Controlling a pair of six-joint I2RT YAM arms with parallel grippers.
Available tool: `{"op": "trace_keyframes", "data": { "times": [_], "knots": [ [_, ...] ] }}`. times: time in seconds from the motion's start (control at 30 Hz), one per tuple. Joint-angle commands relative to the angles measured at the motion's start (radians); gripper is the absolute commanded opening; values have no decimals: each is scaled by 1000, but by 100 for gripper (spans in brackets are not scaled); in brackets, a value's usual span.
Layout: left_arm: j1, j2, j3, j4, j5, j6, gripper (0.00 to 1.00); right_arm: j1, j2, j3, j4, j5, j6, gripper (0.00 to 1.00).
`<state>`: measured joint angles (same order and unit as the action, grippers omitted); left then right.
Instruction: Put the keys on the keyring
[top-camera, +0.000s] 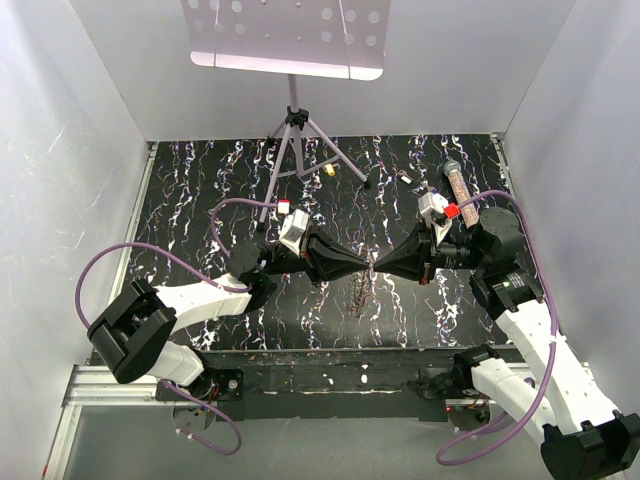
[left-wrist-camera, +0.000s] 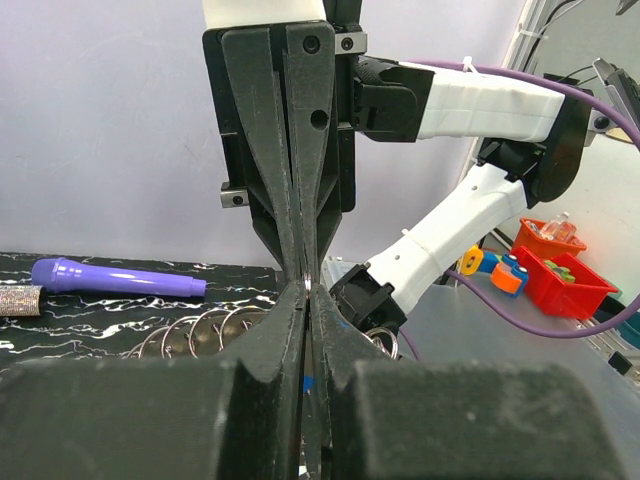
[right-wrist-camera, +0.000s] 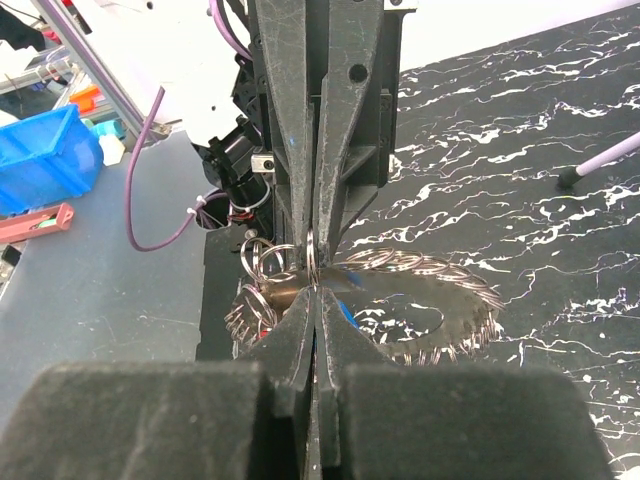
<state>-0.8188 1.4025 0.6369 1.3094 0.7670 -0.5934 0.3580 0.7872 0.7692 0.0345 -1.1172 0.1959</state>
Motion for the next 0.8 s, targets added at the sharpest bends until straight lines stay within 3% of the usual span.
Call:
{"op": "trace_keyframes", "data": {
  "times": [0.0,0.77],
  "knots": [
    [4,-26,37,225,-21,-2,0,4,0,22,-12,-4,-3,1],
    [6,-45,46,229,-23,-16,0,13,12,-18,30,13,108,1]
  ]
}}
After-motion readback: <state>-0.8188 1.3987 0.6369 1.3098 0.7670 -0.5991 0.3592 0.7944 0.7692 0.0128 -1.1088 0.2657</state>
